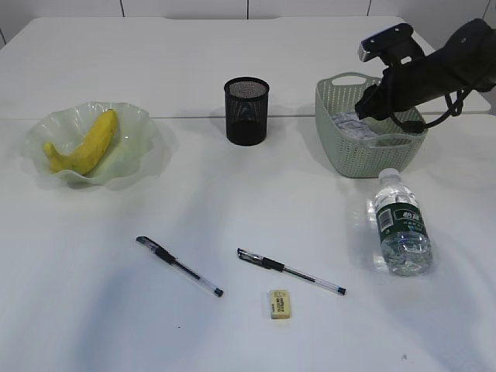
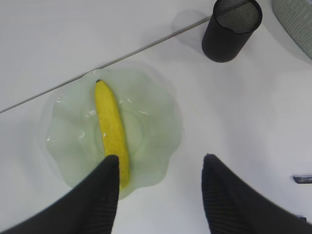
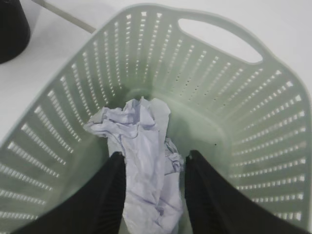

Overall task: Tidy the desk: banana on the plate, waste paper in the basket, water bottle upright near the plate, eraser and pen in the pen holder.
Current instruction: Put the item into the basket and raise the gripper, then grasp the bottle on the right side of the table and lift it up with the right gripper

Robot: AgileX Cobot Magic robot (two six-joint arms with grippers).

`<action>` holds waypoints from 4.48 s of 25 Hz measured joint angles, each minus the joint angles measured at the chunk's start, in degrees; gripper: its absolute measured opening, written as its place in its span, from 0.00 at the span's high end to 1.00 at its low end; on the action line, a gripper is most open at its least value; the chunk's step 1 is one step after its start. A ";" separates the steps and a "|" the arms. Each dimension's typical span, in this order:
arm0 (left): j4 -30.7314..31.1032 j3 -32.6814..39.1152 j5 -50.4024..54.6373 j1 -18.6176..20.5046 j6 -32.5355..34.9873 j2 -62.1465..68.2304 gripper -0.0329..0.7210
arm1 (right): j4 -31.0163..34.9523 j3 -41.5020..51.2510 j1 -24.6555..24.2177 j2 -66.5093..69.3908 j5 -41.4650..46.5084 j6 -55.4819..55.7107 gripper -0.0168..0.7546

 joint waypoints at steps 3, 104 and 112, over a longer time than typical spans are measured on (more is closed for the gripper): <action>-0.27 0.00 0.00 0.00 0.00 0.00 0.45 | 0.75 0.00 0.00 0.00 1.80 0.11 0.59; -7.55 0.00 0.00 -3.43 -2.14 -0.09 0.47 | -18.80 0.57 0.04 -2.29 47.79 67.20 0.23; -6.68 0.00 0.00 -3.43 -2.14 -0.09 0.47 | -19.81 0.66 1.34 -0.88 47.68 67.57 0.23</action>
